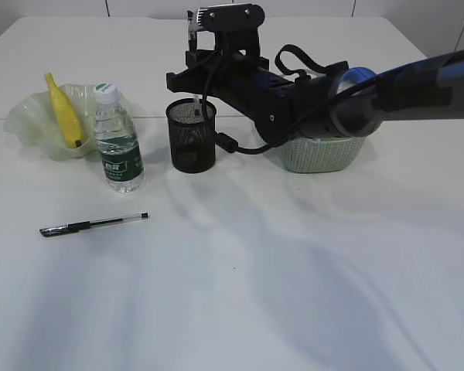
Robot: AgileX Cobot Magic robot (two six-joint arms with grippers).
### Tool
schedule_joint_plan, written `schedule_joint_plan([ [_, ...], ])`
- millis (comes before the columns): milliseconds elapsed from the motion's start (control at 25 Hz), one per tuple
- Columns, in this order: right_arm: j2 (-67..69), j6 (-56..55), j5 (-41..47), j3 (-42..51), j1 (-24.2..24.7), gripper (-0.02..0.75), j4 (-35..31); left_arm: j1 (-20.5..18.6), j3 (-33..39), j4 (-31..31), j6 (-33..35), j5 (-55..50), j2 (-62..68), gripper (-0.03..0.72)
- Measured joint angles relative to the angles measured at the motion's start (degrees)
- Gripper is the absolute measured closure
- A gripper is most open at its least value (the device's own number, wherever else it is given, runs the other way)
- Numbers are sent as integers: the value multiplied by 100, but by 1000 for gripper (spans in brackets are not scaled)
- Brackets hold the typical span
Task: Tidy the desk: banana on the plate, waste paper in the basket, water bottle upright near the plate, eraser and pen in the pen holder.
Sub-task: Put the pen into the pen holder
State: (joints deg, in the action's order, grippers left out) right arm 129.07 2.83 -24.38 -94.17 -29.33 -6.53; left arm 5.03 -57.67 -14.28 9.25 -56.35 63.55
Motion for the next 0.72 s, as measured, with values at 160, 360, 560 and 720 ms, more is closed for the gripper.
schedule_joint_plan([
  [160, 101, 0, -88, -9, 0, 696, 37, 0, 0, 0, 0, 0, 0, 244],
  [360, 216, 0, -88, -9, 0, 695, 40, 0, 0, 0, 0, 0, 0, 244],
  [560, 216, 0, -88, -9, 0, 695, 48, 0, 0, 0, 0, 0, 0, 244],
  [720, 216, 0, -88, -9, 0, 687, 48, 0, 0, 0, 0, 4, 0, 244],
])
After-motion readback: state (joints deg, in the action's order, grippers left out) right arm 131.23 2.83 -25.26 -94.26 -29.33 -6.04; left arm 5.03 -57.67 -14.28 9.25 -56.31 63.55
